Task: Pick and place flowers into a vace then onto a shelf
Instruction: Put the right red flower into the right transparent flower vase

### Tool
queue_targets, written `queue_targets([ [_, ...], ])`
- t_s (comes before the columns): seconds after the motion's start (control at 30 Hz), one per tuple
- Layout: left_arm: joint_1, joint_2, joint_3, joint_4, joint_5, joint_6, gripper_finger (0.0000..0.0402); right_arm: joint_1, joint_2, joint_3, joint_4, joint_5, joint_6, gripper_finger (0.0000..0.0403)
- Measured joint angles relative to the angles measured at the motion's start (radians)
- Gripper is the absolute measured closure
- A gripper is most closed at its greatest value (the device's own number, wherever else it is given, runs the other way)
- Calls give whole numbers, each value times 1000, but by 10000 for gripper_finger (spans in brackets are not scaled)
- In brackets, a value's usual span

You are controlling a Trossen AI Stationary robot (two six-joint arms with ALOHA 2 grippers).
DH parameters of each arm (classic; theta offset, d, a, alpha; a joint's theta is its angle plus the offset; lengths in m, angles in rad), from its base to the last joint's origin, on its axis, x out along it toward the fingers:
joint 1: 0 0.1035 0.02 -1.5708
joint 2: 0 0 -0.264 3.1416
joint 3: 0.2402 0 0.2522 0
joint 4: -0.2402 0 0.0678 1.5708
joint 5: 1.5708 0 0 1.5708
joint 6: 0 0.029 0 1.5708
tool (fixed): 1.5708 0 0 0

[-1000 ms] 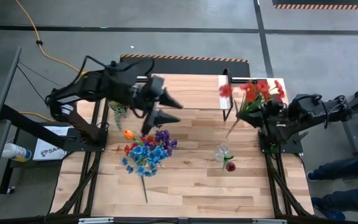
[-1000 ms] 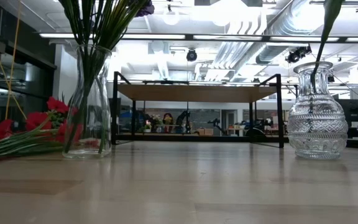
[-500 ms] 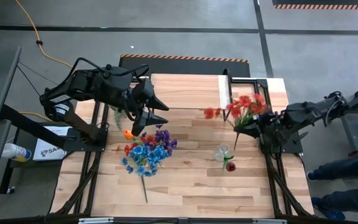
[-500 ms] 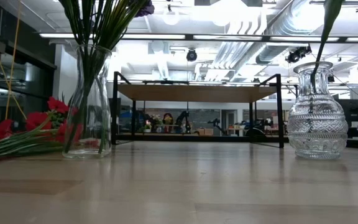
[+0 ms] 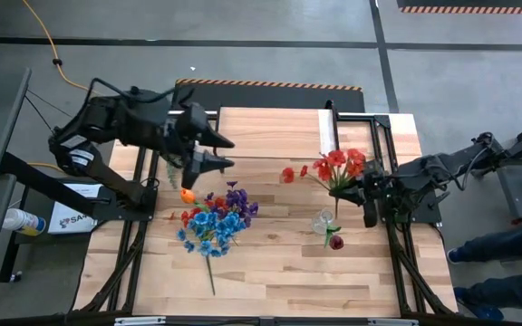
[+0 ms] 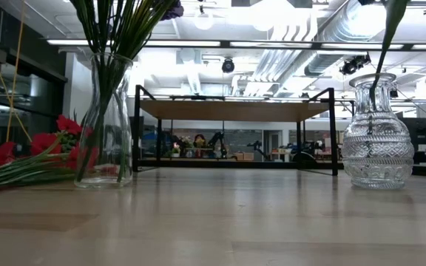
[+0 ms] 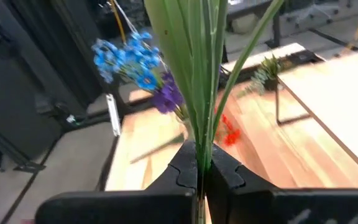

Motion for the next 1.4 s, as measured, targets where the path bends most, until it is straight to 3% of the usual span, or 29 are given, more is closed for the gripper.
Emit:
queue_targets([
  [0.3, -28, -75, 0, -60, -20, -52, 135, 48, -96, 0, -176, 70, 105, 402],
  [0.67, -135, -105, 1, -114, -167, -76, 135, 161, -256, 0, -305, 338, 127, 403],
  [0.83, -165, -104, 0, -124, -189, -78, 135, 186, -271, 0, -315, 427, 106, 403],
  [1.03, -165, -104, 0, -129, -196, -78, 135, 209, -258, 0, -343, 455, 132, 403],
  [1.4, -165, -104, 0, -143, -208, -78, 135, 245, -291, -1, -595, 559, 328, 403],
])
